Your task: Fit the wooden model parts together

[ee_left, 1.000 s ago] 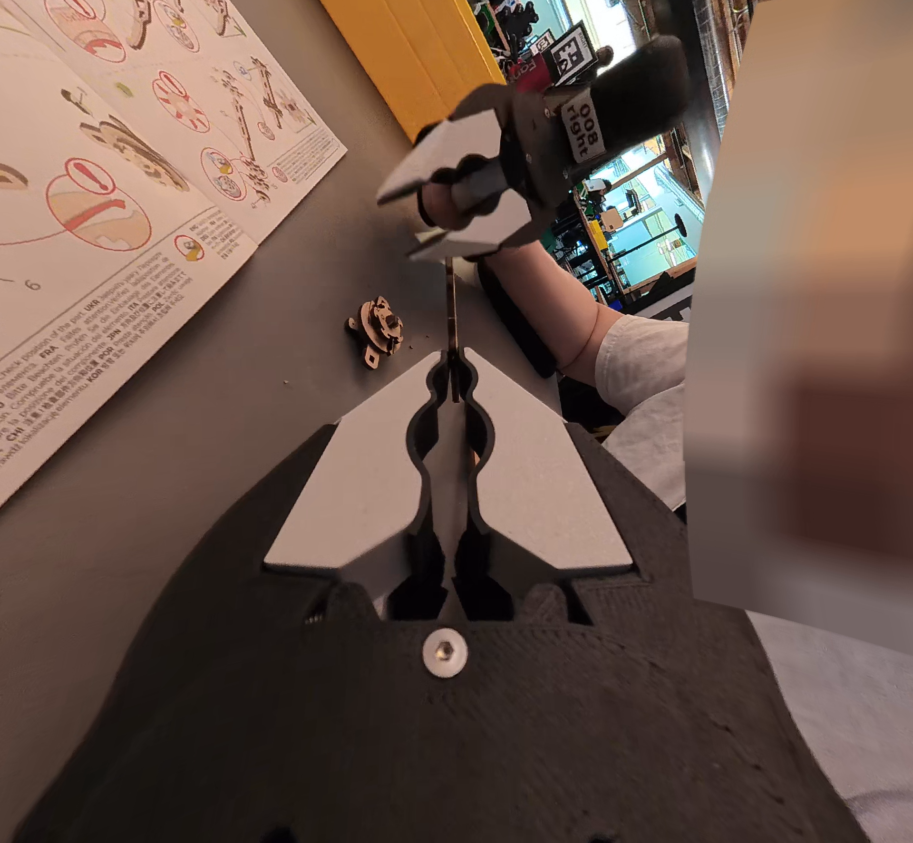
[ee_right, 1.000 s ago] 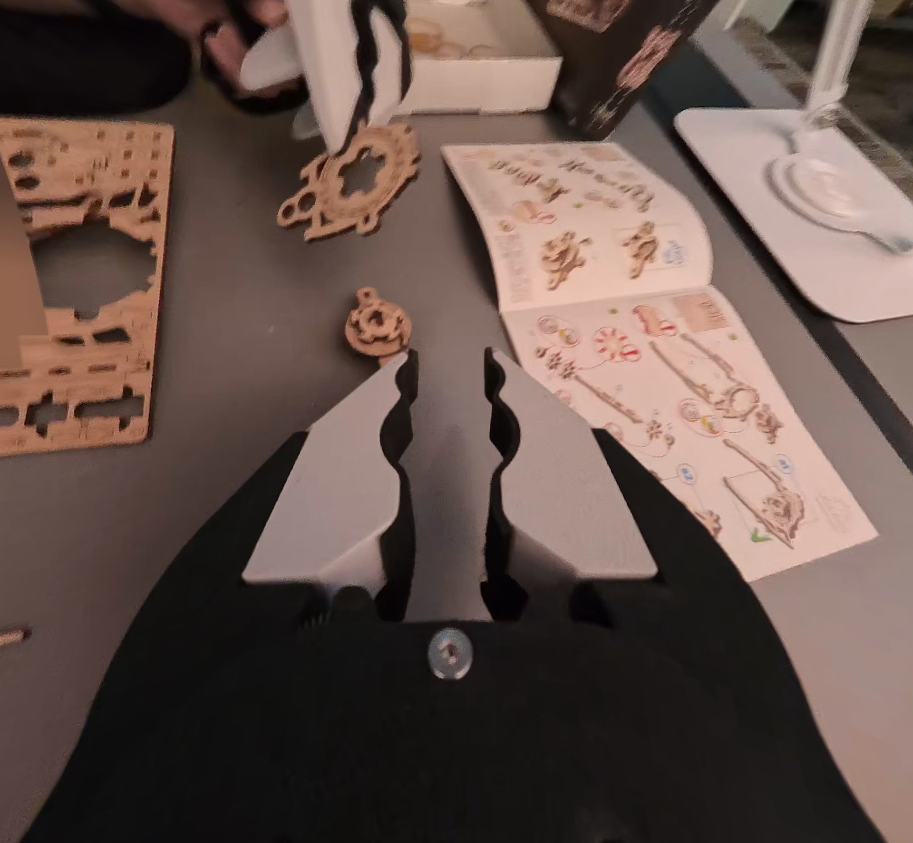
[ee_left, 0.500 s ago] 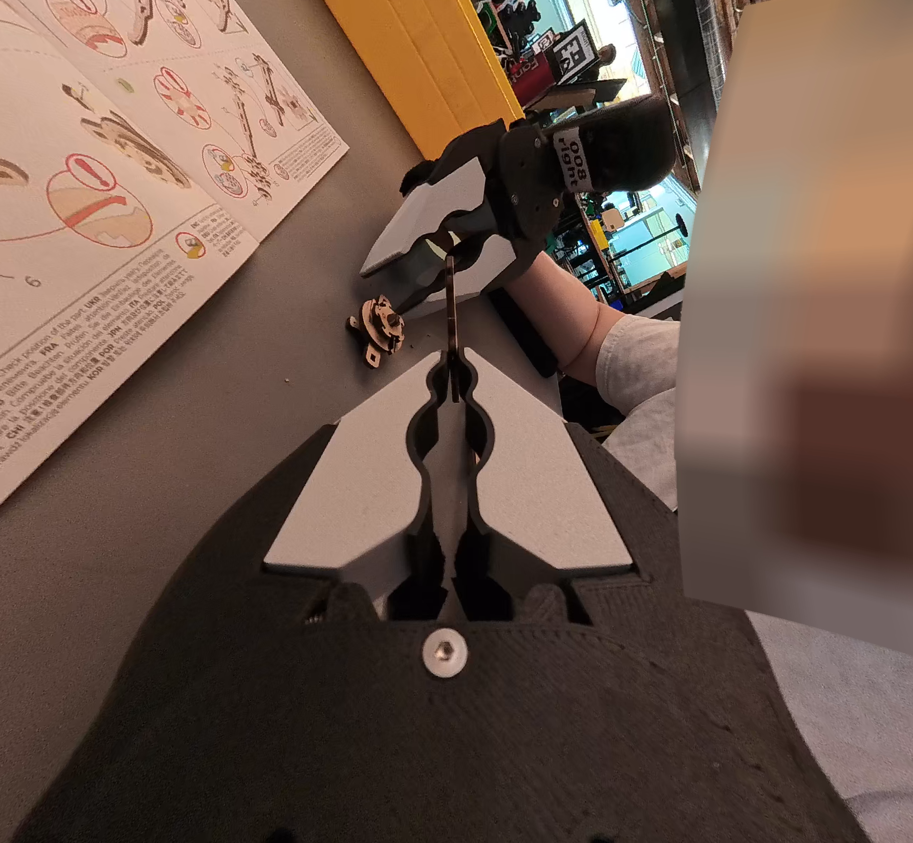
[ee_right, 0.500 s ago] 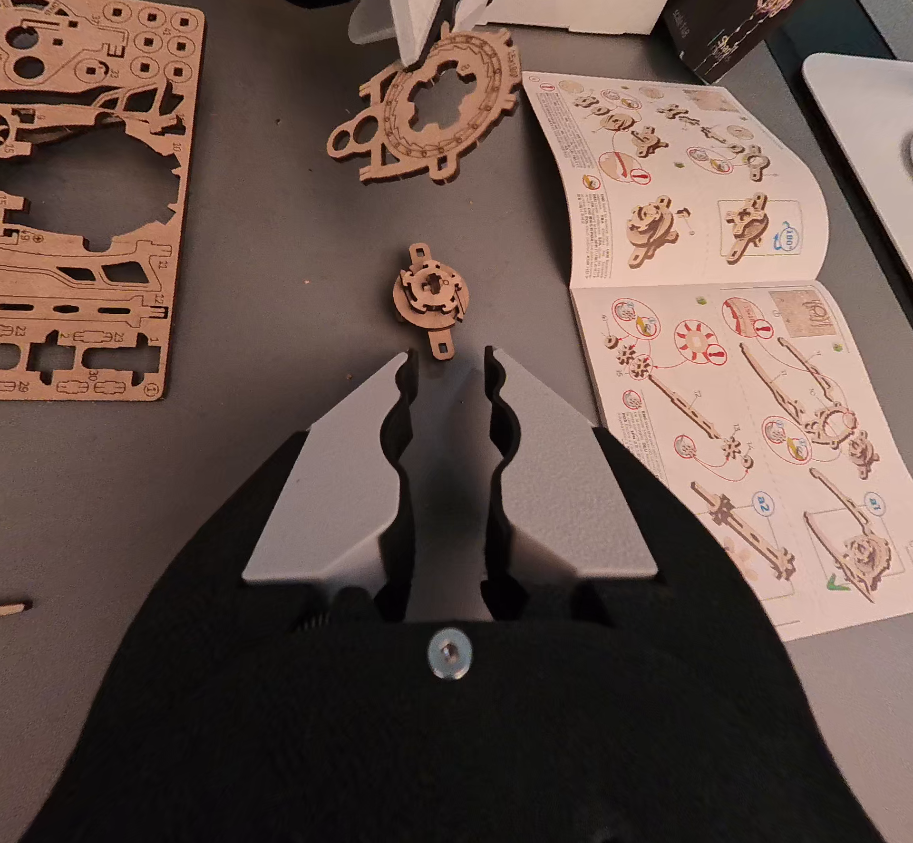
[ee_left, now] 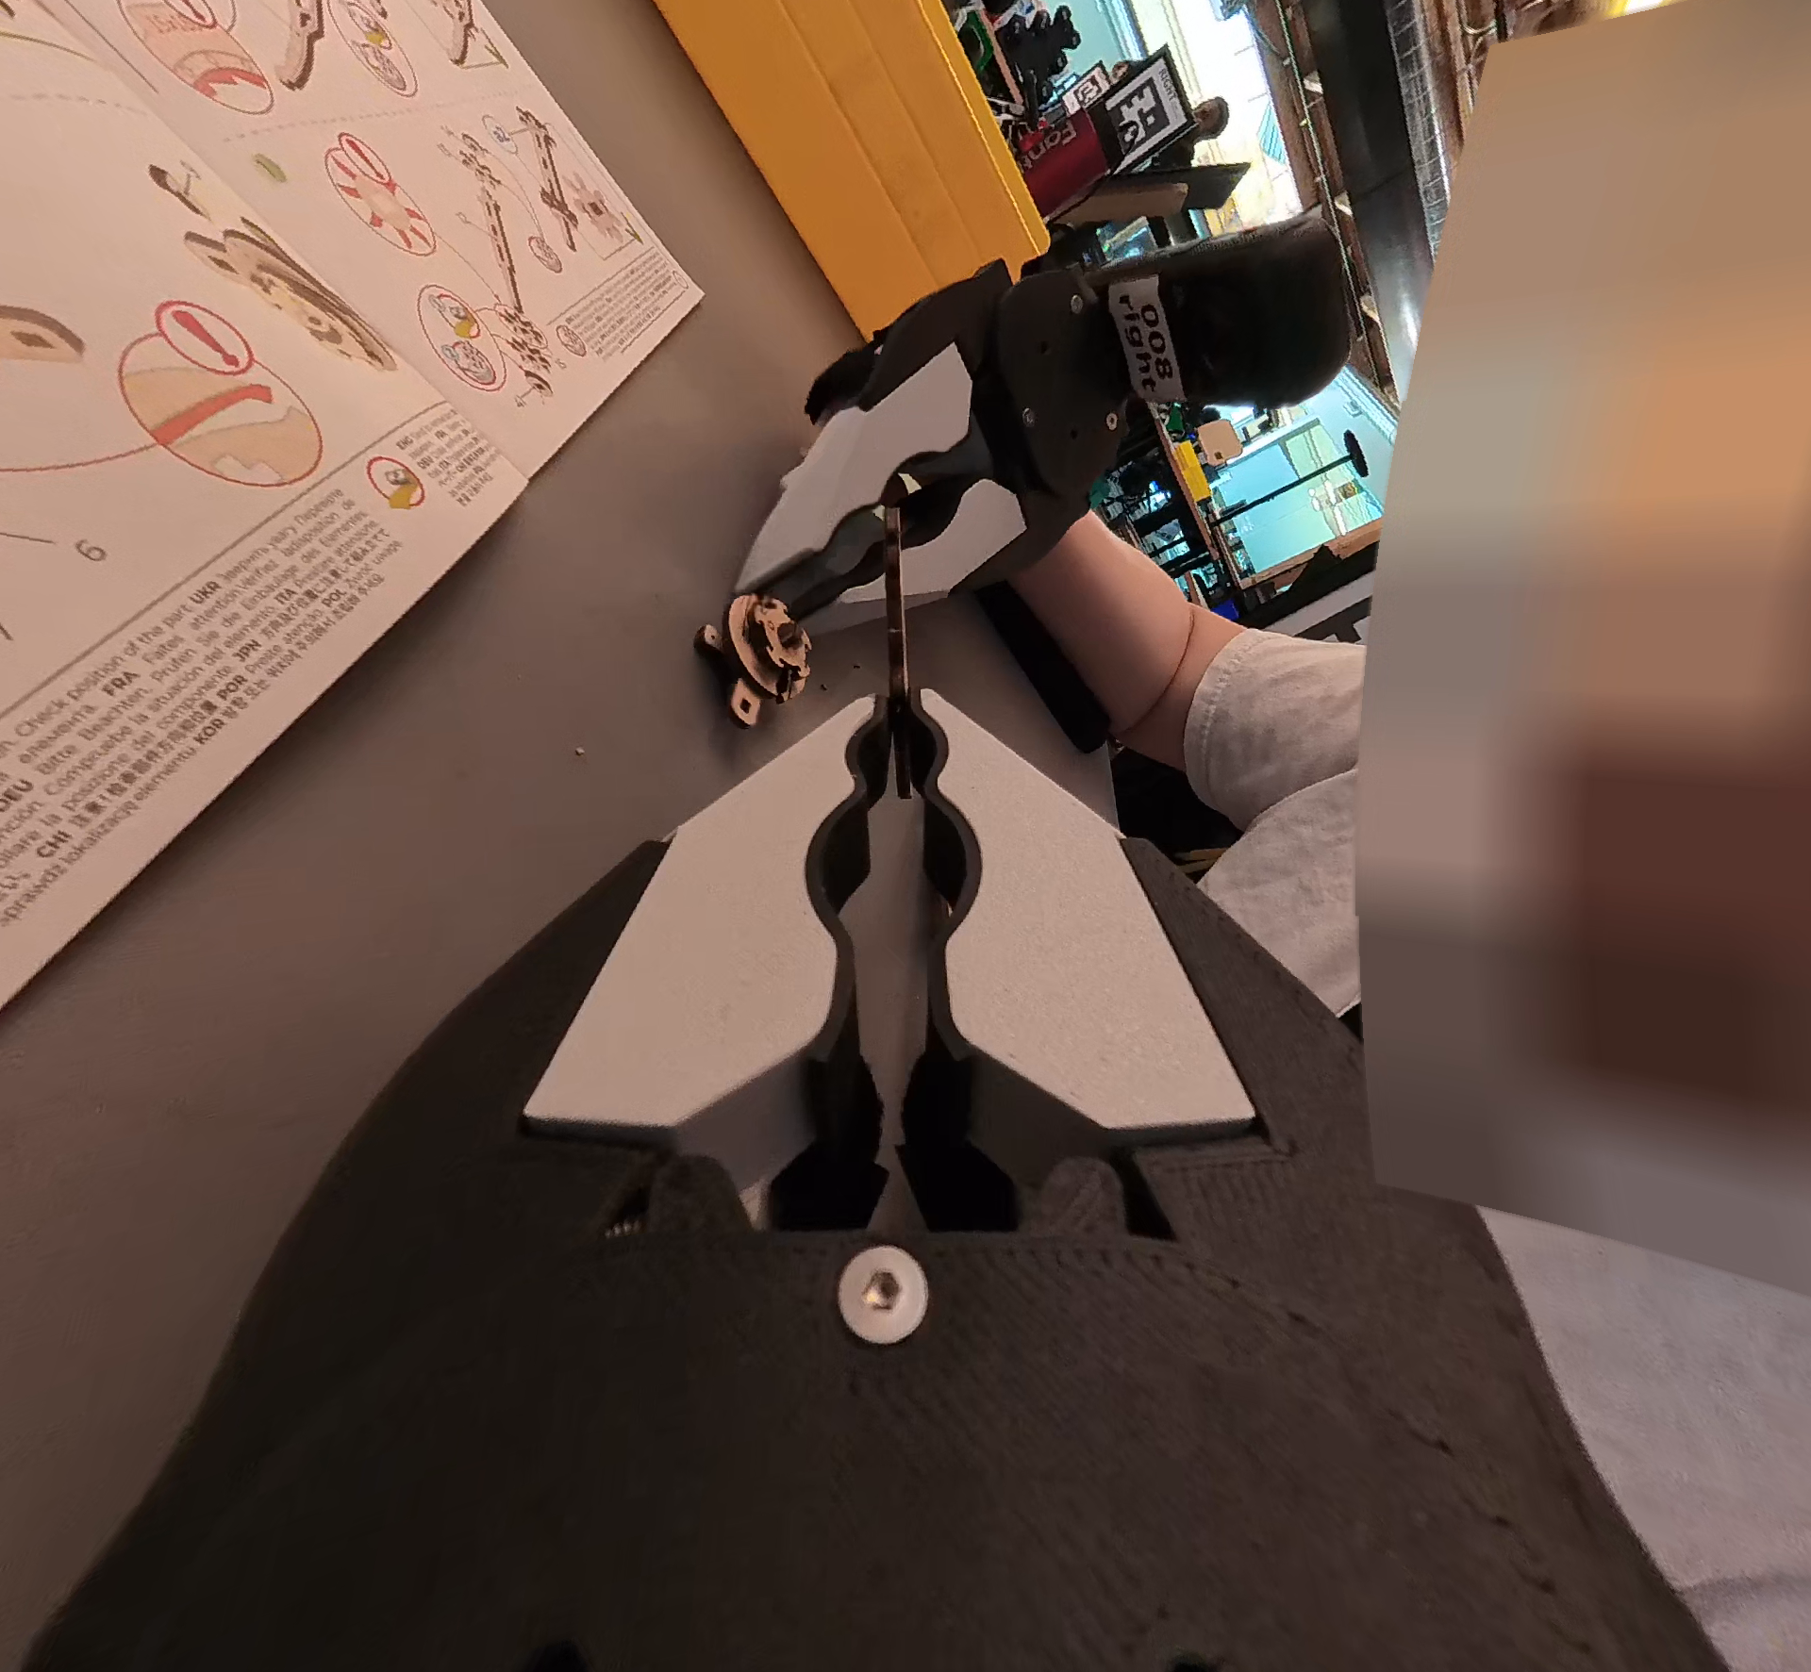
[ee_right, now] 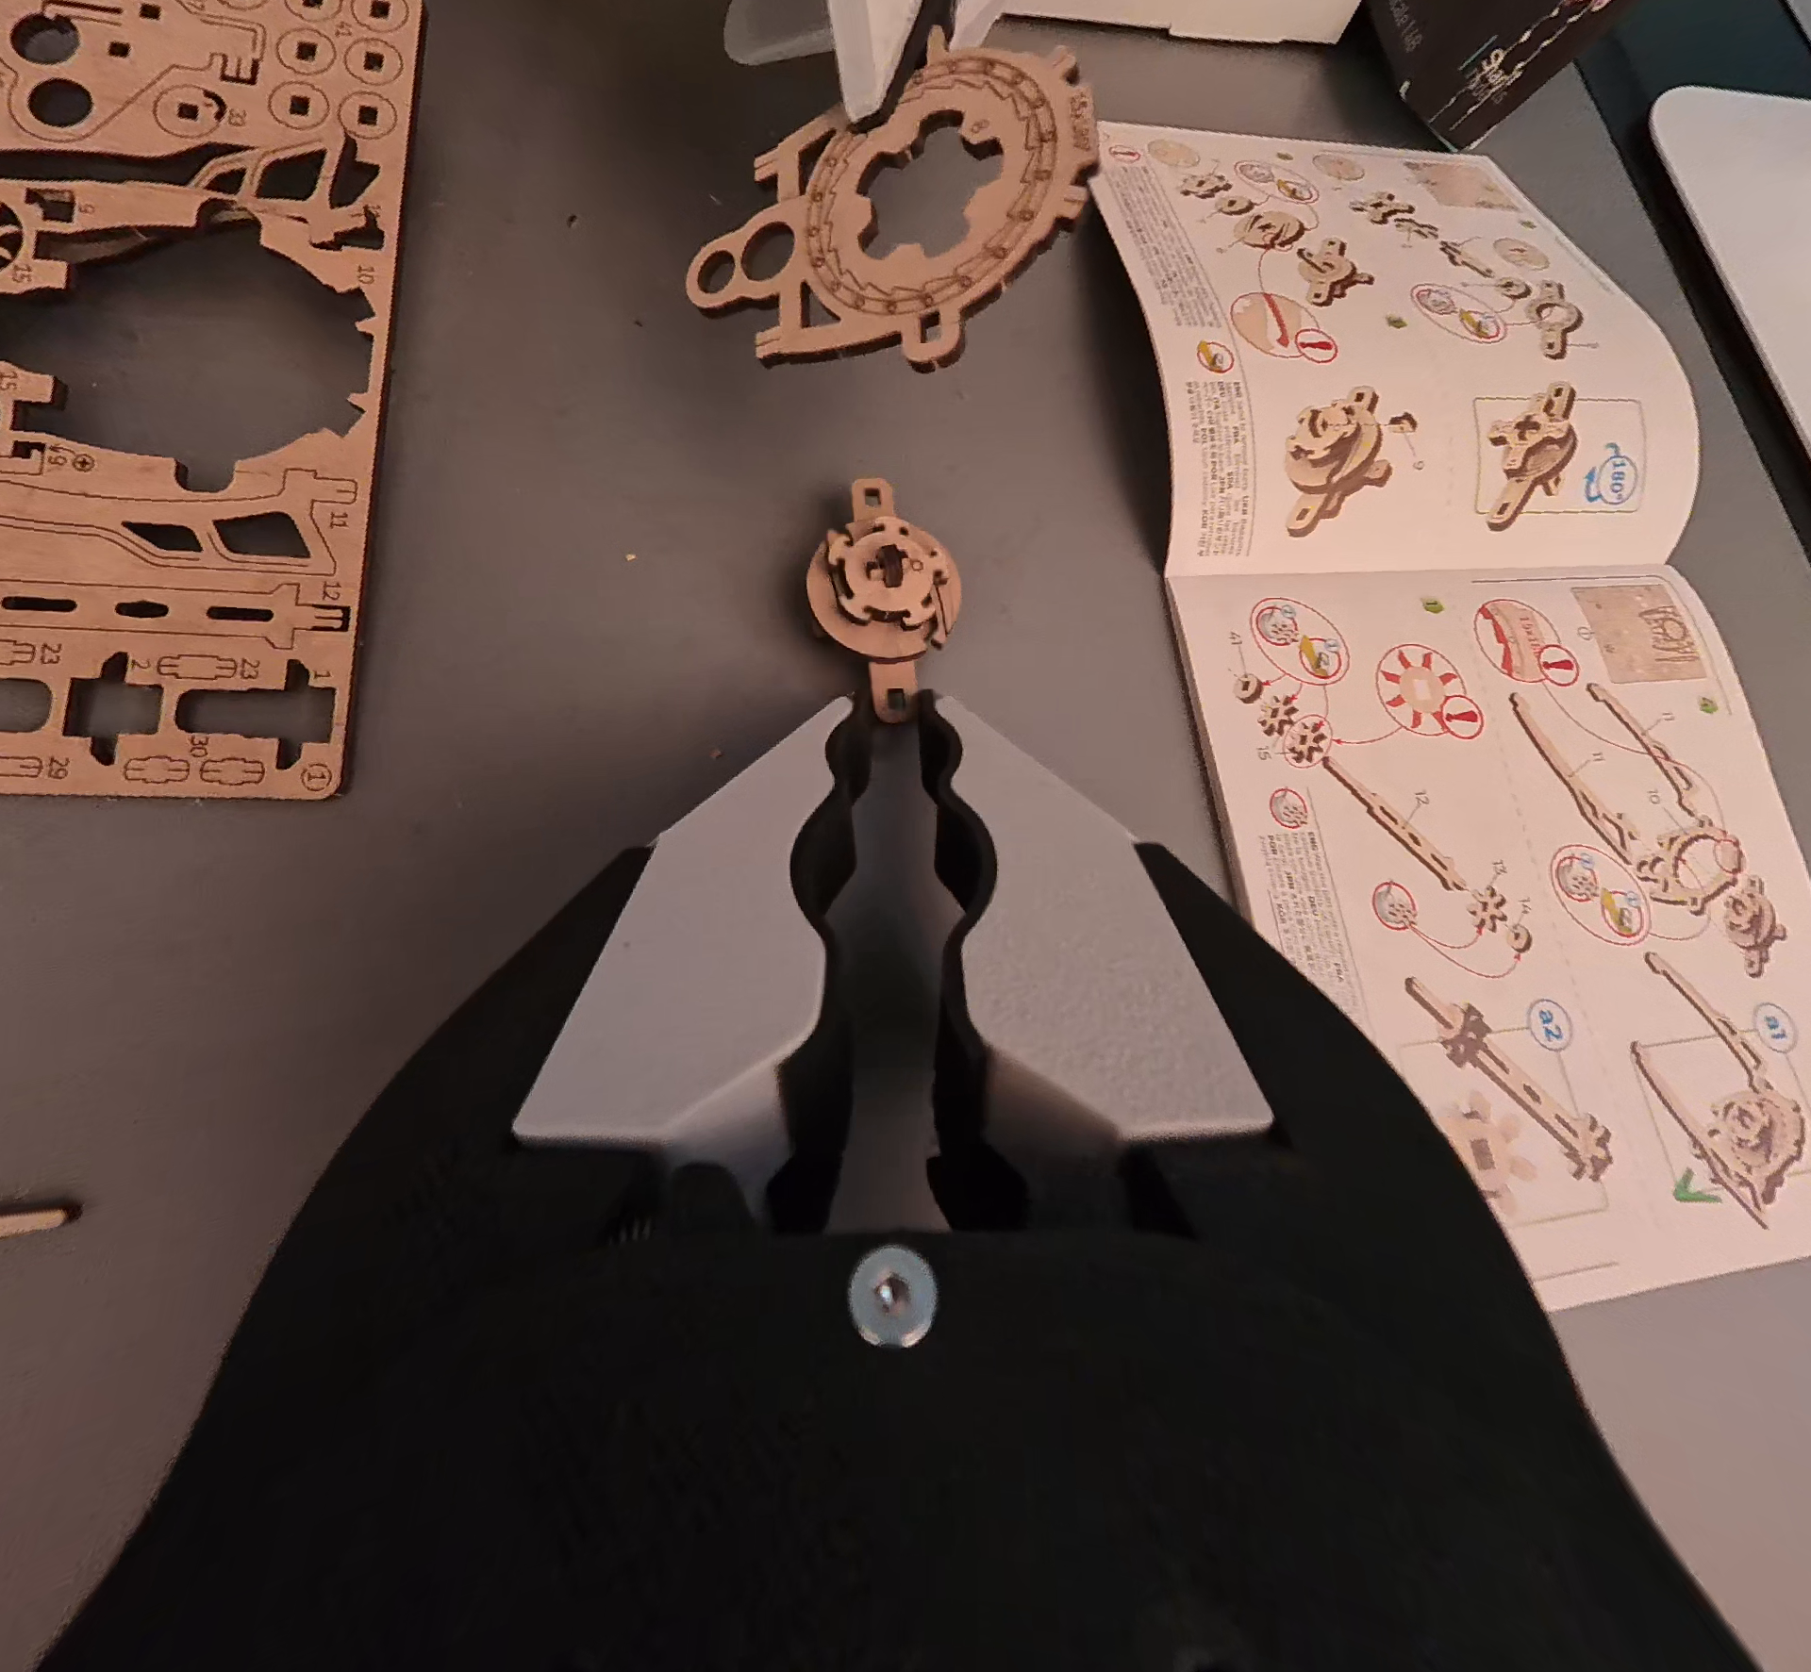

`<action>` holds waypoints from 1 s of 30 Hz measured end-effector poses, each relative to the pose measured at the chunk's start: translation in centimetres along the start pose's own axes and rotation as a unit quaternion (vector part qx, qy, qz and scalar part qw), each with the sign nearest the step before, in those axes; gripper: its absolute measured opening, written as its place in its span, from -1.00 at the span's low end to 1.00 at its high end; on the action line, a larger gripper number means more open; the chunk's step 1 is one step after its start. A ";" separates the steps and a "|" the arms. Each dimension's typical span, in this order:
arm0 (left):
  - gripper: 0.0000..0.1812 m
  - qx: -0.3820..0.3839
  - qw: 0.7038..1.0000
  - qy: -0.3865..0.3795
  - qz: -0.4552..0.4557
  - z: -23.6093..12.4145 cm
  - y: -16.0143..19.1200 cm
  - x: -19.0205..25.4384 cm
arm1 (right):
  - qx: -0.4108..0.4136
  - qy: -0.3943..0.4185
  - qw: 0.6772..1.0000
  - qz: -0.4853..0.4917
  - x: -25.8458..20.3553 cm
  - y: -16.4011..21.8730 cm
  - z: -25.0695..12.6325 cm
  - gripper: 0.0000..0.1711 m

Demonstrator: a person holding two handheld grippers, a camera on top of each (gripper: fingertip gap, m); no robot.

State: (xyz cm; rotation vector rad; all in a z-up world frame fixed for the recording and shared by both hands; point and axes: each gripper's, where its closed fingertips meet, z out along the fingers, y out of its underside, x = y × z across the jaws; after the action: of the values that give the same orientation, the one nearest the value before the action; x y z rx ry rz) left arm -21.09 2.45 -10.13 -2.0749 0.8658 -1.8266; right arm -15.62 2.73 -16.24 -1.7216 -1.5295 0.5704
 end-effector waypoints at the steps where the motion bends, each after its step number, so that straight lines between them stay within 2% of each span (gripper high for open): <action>1: -0.99 0.000 1.000 0.000 0.000 0.0 0.0 0.0 | 0.000 0.001 1.000 -0.001 0.0 0.0 0.0 -0.91; 7: -1.00 -0.002 1.000 -0.001 -0.011 0.1 0.1 -0.2 | 0.009 0.010 1.000 -0.009 0.0 -0.5 -0.1 -0.91; 15: -0.99 -0.004 0.999 0.002 -0.033 0.3 0.4 -0.3 | 0.014 0.061 0.995 -0.083 0.2 -1.7 -0.6 -0.91; 22: -0.99 -0.022 0.997 0.011 -0.072 1.2 1.6 -0.4 | 0.002 0.058 0.992 -0.109 -0.5 -1.6 -0.1 -0.91; 30: -1.00 -0.026 0.995 -0.003 -0.098 1.4 2.1 -1.3 | -0.001 0.034 0.995 -0.097 -1.4 -1.4 0.5 -0.91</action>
State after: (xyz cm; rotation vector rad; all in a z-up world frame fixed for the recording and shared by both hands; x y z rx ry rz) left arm -20.35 1.22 -12.64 -2.2677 0.7373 -1.9117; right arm -17.15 1.54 -15.70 -1.5562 -1.6262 0.4065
